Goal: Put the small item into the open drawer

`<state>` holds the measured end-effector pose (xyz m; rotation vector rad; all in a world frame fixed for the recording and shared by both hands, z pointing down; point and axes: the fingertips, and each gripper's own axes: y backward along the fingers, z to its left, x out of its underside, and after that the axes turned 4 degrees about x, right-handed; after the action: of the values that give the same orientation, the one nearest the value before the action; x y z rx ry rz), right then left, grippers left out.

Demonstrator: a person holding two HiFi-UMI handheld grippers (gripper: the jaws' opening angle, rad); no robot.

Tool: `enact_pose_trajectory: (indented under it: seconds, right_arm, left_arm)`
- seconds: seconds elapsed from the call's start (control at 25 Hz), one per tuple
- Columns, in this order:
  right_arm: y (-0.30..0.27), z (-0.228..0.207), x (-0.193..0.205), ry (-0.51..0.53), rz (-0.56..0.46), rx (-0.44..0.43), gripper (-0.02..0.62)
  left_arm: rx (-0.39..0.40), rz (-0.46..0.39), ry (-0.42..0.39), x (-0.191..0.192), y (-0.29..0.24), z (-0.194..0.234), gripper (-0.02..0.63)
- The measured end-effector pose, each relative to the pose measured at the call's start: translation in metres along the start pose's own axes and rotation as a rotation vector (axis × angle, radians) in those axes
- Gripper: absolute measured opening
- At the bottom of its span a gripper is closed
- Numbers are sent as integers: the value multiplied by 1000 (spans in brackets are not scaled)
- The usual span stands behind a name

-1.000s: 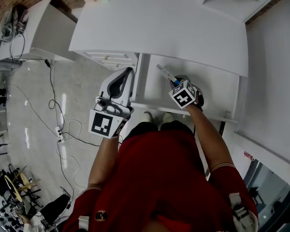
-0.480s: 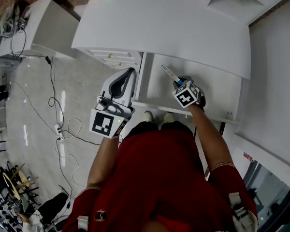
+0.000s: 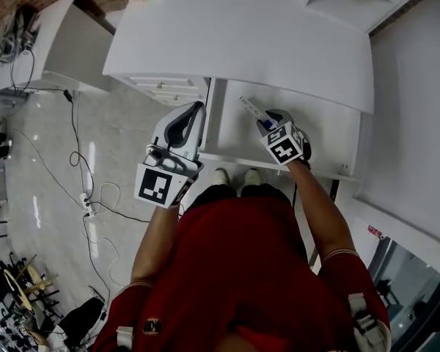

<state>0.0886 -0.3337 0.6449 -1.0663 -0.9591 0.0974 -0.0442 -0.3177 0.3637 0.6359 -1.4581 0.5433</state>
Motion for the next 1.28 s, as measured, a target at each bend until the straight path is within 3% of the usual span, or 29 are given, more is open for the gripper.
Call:
enact_pose_trajectory:
  seconds: [0.68, 1.28]
  right_arm:
    - [161, -7, -125, -159, -565, 82, 84]
    - [241, -2, -148, -232, -791, 126, 12]
  left_arm:
    - [103, -54, -9, -22, -17, -29, -2]
    - [199, -69, -13, -33, -27, -62, -2]
